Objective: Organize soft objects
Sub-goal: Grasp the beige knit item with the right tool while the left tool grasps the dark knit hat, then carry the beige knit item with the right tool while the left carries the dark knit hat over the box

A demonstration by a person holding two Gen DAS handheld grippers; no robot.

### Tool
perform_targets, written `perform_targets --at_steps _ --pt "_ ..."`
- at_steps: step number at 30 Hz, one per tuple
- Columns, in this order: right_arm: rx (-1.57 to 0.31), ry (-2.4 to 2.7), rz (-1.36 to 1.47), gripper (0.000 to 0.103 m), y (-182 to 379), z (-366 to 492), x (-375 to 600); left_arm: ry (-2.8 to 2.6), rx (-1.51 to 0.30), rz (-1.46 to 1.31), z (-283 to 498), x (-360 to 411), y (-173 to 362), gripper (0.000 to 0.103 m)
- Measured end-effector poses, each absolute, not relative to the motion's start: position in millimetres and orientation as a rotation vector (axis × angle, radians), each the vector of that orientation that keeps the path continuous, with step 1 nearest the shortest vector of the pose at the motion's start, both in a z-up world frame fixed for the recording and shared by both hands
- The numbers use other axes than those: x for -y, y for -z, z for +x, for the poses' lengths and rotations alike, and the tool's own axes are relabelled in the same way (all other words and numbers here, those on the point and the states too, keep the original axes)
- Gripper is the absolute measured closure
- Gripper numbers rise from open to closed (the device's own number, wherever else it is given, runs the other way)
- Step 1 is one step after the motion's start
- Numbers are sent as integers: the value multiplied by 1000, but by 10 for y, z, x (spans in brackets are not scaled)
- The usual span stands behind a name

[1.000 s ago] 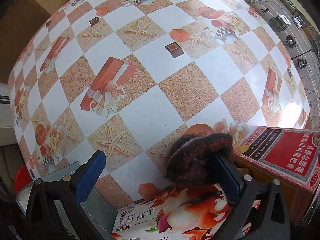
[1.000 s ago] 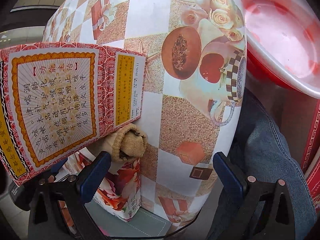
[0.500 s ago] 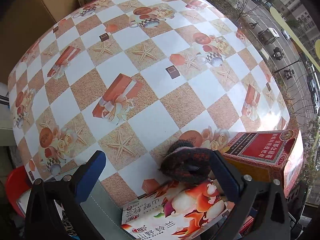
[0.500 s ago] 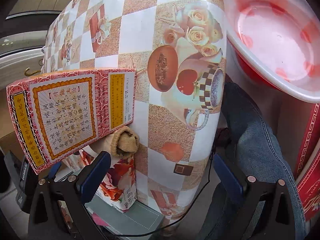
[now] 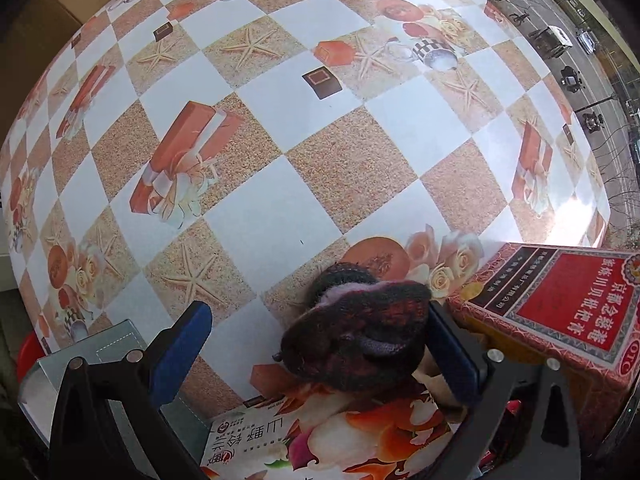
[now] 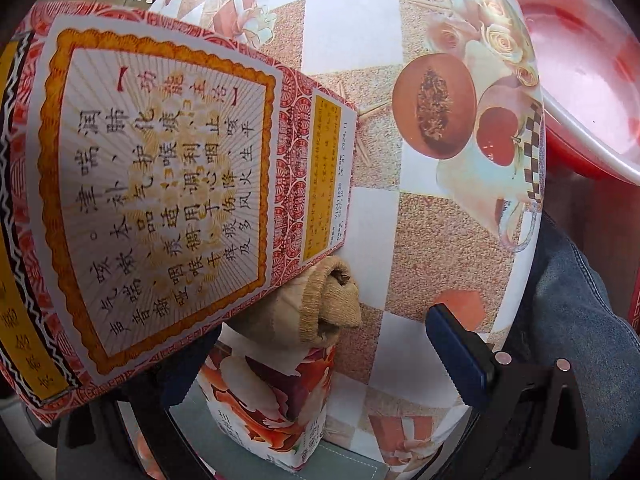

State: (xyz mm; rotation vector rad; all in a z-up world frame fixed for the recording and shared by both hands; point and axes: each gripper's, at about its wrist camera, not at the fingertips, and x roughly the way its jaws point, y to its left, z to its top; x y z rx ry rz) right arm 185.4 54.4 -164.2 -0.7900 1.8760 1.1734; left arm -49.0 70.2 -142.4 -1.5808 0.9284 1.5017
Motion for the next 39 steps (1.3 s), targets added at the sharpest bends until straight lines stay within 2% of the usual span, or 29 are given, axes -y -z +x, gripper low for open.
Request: perform_targets --at_steps 2,3,4,5,6,7,9,10,24,28,34,39 --pt "-1896 -1161 -797 0 1708 1816 -559 -1483 -958 -1604 -481 -729 1486 3" --pt "-1902 -1155 -807 0 1729 1809 -562 -1479 -976 -1614 -473 -740 1514 8" --pt "-1903 -1157 -813 6 1735 1807 -569 -1463 -973 -1621 -465 -746 1533 12" --pt "-1903 -1165 -823 13 1735 1805 -578 -1440 -962 -1631 -452 -745 1550 28" --pt "-1904 -1179 -835 36 1735 1805 -586 -1422 -956 -1642 -445 -737 1568 44" --pt "-1911 -1195 -847 60 1747 1780 -593 -1413 -953 -1648 -441 -725 1578 45" --pt "-1952 -1196 -867 71 1833 1843 -590 -1410 -929 -1633 -424 -692 1554 53" --pt "-1971 -1195 -871 80 1862 1844 -573 -1422 -926 -1619 -419 -671 1525 54" --pt "-1865 -1407 -1143 81 1520 2346 -498 -1656 -731 -1352 -382 -116 471 55" --pt "-1690 -1599 -1256 81 1136 2290 -498 -1680 -708 -1286 -248 124 218 54" --pt "-1300 -1923 -1414 81 499 1872 -347 -1736 -694 -1231 -116 525 -94 54" --pt "-1133 -2096 -1493 81 135 1345 -219 -1797 -681 -1264 -92 929 -218 54"
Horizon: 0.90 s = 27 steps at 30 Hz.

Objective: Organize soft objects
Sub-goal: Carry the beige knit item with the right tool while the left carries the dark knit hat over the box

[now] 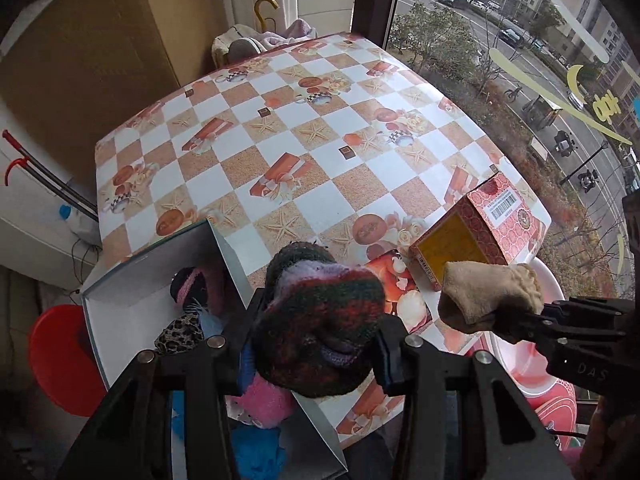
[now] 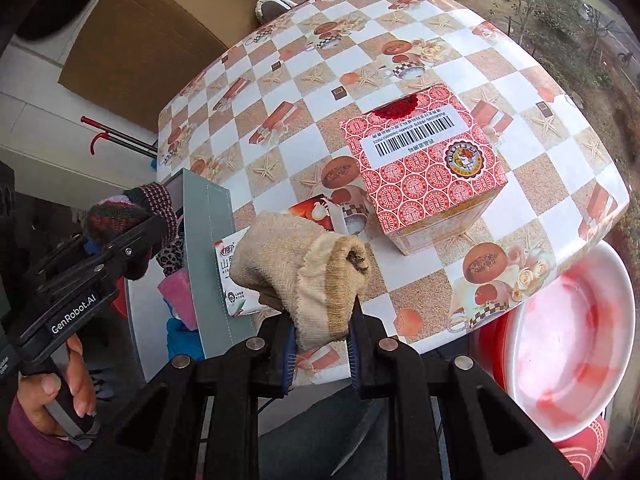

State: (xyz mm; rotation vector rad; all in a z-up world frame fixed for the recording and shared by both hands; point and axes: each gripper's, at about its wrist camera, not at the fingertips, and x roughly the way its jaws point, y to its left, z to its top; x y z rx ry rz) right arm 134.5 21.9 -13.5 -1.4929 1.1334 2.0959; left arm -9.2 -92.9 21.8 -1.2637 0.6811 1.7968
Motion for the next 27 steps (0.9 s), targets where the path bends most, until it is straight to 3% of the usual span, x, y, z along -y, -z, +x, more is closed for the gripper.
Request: perform_targets --at_steps 12,27 --pt "-779 -2429 -1738 81 -357 469 77 -2044 -523 -1464 -239 1811 -256 54" --pt "-596 -2527 -1946 81 -376 74 509 -2162 -378 -1633 -297 2241 -16 53"
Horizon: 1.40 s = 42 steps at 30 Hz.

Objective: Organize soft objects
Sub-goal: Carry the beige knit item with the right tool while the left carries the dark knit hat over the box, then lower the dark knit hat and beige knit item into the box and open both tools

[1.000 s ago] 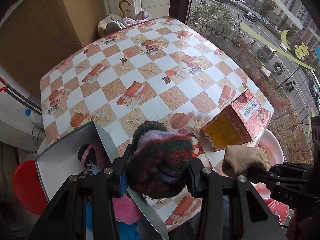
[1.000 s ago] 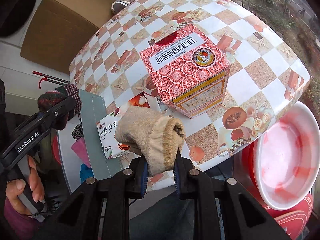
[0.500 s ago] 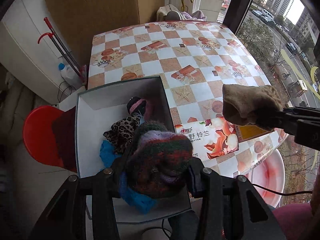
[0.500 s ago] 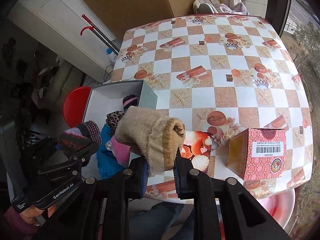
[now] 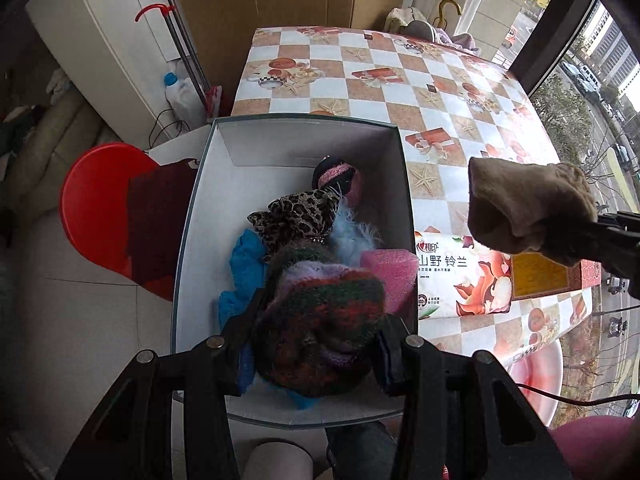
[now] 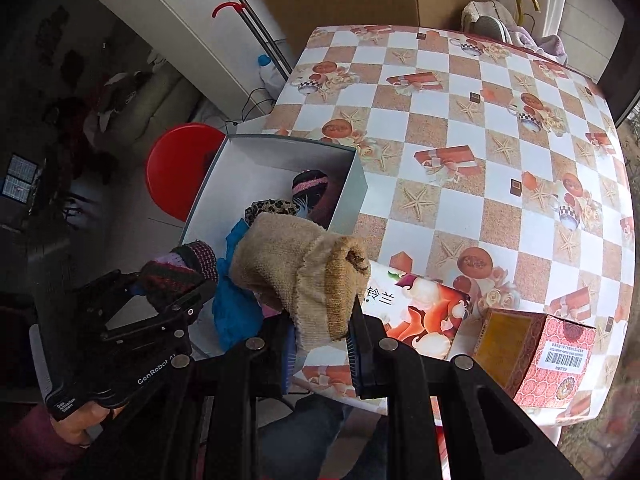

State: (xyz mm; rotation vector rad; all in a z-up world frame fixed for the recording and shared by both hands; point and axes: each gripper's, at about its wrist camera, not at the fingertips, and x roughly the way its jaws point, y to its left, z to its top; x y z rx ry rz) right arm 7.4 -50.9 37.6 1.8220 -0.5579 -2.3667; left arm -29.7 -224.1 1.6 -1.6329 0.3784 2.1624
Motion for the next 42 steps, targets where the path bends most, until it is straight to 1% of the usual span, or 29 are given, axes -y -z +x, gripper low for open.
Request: perform_targets --at_steps 17,28,42 --pt "479 2334 1852 80 -331 -98 778 -2137 -374 -1665 -388 2397 110 53" --pt "394 2316 1835 80 -323 -279 1002 -2134 -393 -1666 -477 2427 107 53" --pt "429 2302 1844 80 -282 -365 997 -2118 -435 -1654 -568 2351 101 53"
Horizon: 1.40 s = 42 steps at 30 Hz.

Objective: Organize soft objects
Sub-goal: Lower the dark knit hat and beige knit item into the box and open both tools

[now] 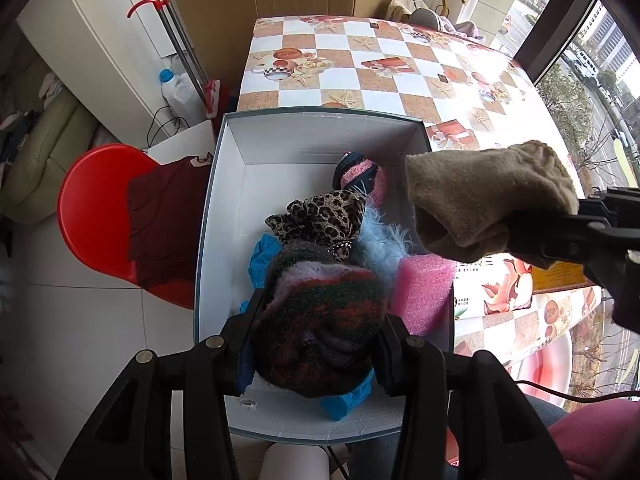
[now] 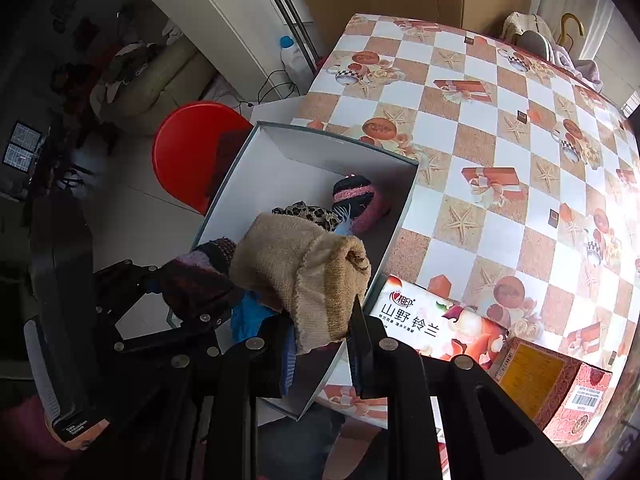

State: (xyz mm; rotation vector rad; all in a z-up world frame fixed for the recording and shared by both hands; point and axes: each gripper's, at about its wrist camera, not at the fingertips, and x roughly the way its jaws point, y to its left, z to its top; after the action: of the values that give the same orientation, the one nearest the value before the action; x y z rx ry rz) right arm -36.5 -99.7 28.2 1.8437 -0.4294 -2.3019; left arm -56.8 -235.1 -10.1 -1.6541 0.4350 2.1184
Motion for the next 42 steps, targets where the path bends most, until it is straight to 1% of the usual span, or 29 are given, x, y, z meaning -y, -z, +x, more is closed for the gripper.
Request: perform_targets --at_steps 15,36,42 --pt "369 2304 1830 80 -282 -508 1115 -2113 -454 -1653 -641 2360 111 52" --pt "397 2307 1832 80 -261 -563 1082 -2111 -484 -1666 -674 2366 158 52" --pt "363 2282 1847 80 -221 -604 1160 -2117 -463 -1689 -697 2406 200 51"
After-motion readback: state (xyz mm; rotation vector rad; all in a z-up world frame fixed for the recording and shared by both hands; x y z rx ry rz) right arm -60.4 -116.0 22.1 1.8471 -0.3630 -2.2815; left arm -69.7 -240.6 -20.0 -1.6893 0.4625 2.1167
